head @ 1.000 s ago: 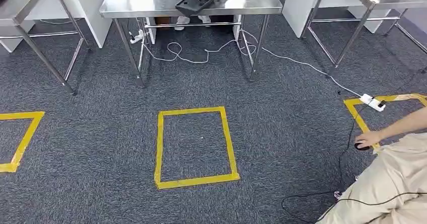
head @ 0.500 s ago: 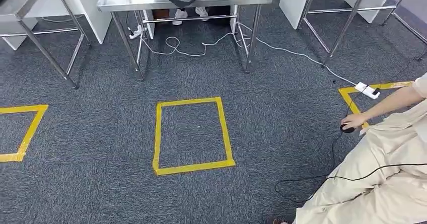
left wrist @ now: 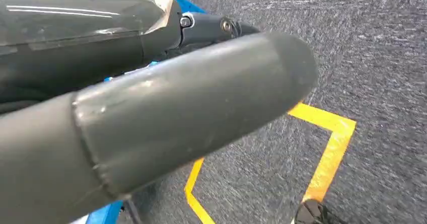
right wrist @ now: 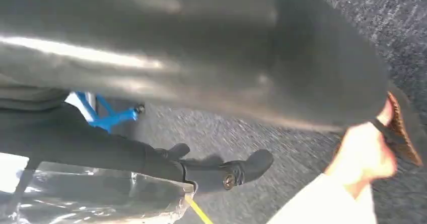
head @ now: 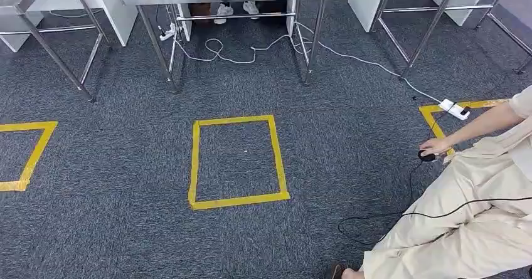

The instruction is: Take the parts from the cabinet and place them on the table.

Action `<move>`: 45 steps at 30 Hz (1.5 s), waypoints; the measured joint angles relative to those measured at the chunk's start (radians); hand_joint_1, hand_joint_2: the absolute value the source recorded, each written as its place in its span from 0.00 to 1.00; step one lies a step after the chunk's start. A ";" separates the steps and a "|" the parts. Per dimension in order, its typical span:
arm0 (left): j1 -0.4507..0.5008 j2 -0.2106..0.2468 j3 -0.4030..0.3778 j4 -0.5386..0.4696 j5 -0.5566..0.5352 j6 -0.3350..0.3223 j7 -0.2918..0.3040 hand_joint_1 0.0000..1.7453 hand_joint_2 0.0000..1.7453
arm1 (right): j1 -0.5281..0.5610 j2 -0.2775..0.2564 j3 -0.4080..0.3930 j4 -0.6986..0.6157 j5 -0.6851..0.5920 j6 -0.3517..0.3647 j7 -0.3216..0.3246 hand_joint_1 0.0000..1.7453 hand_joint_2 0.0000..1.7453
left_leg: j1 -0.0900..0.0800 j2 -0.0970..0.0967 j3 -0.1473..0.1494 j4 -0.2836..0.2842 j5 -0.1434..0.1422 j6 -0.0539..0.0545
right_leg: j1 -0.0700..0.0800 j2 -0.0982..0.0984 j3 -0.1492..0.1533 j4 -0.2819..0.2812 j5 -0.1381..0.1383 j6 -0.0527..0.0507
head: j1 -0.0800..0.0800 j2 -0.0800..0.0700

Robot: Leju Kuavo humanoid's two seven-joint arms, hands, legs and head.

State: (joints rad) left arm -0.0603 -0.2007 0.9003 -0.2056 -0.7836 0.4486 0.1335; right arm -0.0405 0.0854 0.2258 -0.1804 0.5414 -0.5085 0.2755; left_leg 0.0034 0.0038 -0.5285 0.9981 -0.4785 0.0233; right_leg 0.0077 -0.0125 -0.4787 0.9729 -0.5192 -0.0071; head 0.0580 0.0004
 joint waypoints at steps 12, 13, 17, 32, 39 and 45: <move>0.002 -0.004 -0.003 0.000 -0.010 0.000 0.000 0.00 0.00 | 0.001 -0.003 -0.065 0.000 -0.053 -0.014 -0.068 0.00 0.00 | -0.005 0.000 -0.005 0.001 0.004 0.007 | -0.008 0.000 -0.004 -0.001 0.007 0.010 | 0.000 0.000; 0.002 -0.004 -0.003 0.000 -0.010 0.000 0.000 0.00 0.00 | 0.001 -0.003 -0.069 0.000 -0.059 -0.015 -0.075 0.00 0.00 | -0.005 0.000 -0.005 0.001 0.004 0.007 | -0.008 0.000 -0.004 -0.001 0.007 0.010 | 0.000 0.000; 0.002 -0.004 -0.003 0.000 -0.012 0.000 0.002 0.00 0.00 | 0.000 -0.003 -0.096 0.000 -0.093 -0.015 -0.093 0.00 0.00 | -0.005 0.000 -0.005 0.004 0.004 0.007 | -0.008 0.000 -0.004 -0.002 0.008 0.012 | 0.000 0.000; 0.002 -0.002 -0.016 0.000 -0.036 -0.021 -0.001 0.00 0.00 | 0.000 -0.003 -0.189 0.000 -0.165 -0.013 -0.124 0.00 0.00 | 0.011 0.023 -0.004 -0.030 0.027 0.039 | -0.011 0.008 -0.074 0.124 -0.059 0.016 | 0.002 0.000; 0.002 -0.005 -0.019 0.001 -0.036 -0.024 -0.005 0.00 0.00 | 0.006 -0.009 -0.203 0.000 -0.166 -0.013 -0.130 0.00 0.00 | 0.030 0.072 -0.009 -0.009 0.016 0.006 | -0.057 -0.036 -0.043 0.031 0.023 0.100 | 0.003 0.000; -0.002 -0.002 -0.021 0.001 -0.043 -0.021 -0.007 0.00 0.00 | 0.003 -0.006 -0.218 0.001 -0.182 -0.005 -0.129 0.00 0.00 | 0.038 0.073 -0.003 0.010 -0.012 -0.042 | -0.048 -0.006 -0.054 0.032 0.031 0.031 | 0.000 0.000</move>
State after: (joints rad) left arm -0.0621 -0.2029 0.8797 -0.2045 -0.8263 0.4276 0.1267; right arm -0.0380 0.0797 0.0080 -0.1797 0.3593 -0.5131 0.1465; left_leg 0.0414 0.0768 -0.5316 1.0082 -0.4903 -0.0192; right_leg -0.0407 -0.0190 -0.5329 1.0049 -0.4884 0.0234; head 0.0580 0.0004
